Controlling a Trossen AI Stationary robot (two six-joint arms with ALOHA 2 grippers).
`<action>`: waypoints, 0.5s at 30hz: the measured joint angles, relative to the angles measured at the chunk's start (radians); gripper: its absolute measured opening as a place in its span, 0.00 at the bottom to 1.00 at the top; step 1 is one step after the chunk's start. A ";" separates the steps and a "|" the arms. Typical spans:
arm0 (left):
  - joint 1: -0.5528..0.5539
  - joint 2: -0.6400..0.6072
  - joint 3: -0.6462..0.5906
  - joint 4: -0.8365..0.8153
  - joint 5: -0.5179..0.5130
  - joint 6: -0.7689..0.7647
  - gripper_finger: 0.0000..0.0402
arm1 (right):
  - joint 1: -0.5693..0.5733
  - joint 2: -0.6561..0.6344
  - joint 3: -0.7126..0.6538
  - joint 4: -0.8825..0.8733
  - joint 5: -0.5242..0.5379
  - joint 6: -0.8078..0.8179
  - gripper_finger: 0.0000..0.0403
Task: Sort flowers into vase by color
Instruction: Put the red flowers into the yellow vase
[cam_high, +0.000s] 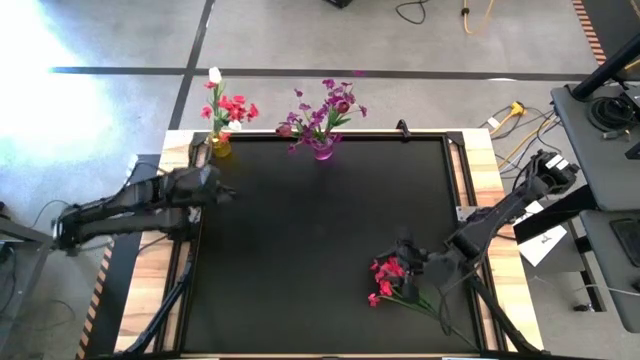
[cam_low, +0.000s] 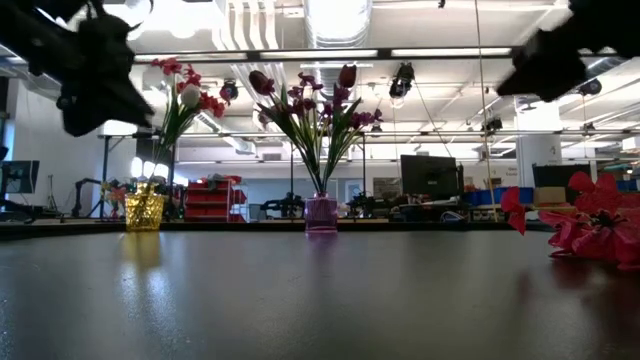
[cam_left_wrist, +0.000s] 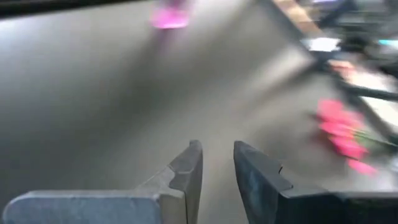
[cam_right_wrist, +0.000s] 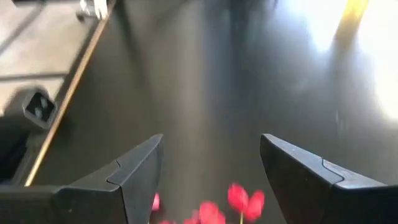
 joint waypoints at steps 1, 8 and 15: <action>-0.064 -0.014 -0.024 0.063 -0.001 -0.011 0.19 | 0.016 0.000 0.005 -0.044 0.001 0.039 0.64; -0.544 0.011 -0.229 0.684 -0.197 0.027 0.19 | 0.161 0.081 0.130 -0.414 -0.037 0.359 0.64; -0.904 0.161 -0.354 0.987 -0.612 0.077 0.19 | 0.221 0.298 0.296 -0.785 -0.282 0.677 0.64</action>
